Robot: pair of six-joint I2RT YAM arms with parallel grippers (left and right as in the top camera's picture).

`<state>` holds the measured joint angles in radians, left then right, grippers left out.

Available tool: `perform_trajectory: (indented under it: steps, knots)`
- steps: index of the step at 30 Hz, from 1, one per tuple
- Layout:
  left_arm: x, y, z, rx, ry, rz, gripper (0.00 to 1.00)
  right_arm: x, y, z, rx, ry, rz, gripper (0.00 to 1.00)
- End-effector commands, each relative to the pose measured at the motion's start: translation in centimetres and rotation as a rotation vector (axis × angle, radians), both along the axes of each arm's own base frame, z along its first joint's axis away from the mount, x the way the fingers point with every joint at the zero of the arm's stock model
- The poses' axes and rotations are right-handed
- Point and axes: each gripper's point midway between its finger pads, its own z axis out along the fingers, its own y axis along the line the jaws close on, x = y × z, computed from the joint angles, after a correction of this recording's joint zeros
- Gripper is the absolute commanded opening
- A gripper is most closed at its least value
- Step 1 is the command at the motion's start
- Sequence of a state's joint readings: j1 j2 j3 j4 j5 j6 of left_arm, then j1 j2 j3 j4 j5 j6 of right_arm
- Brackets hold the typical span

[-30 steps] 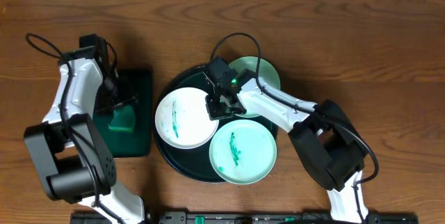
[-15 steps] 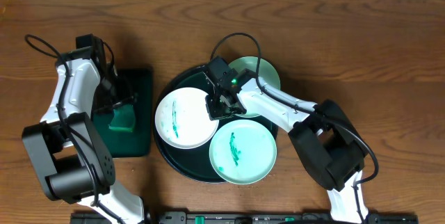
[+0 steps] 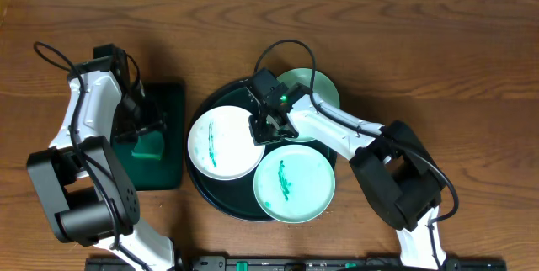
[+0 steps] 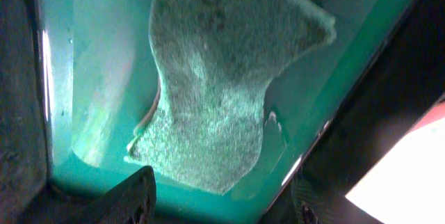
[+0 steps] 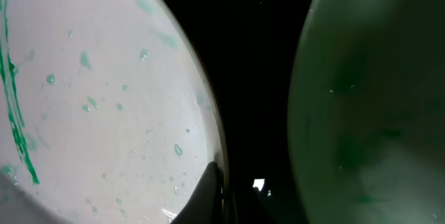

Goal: Clean dirty plates on tray and stack at the side

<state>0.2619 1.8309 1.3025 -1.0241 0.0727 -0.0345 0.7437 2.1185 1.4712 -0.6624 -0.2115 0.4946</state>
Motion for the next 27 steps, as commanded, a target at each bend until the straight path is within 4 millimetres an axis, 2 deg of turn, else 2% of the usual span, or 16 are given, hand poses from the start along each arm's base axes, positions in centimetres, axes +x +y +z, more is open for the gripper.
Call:
perform_trajectory:
  steps: [1,10,15,17,22,24,27]
  knots:
    - [-0.2,0.2,0.0,-0.001,0.003,-0.089,0.64,0.0,-0.6,-1.3,-0.043,-0.006,0.033,0.01]
    - [1.4,0.7,-2.1,0.021,-0.060,-0.141,0.61,-0.1,-0.6,-1.3,-0.045,-0.005,0.039,0.01]
    - [1.4,1.7,-3.3,0.060,-0.031,-0.137,0.53,-0.1,-0.6,-1.3,-0.045,-0.006,0.039,0.01]
    - [1.4,1.3,-3.8,0.035,-0.024,-0.137,0.49,-0.1,-0.6,-1.3,-0.045,-0.006,0.039,0.01]
    - [0.7,1.0,-5.4,0.009,0.030,-0.137,0.48,0.0,-0.6,-1.3,-0.045,-0.006,0.039,0.01]
    - [0.5,0.9,-6.0,0.003,0.046,-0.137,0.42,0.0,-0.6,-1.3,-0.045,-0.006,0.039,0.01]
    - [0.5,0.9,-6.6,-0.001,0.058,-0.136,0.12,0.0,-0.6,-1.3,-0.045,-0.006,0.039,0.01]
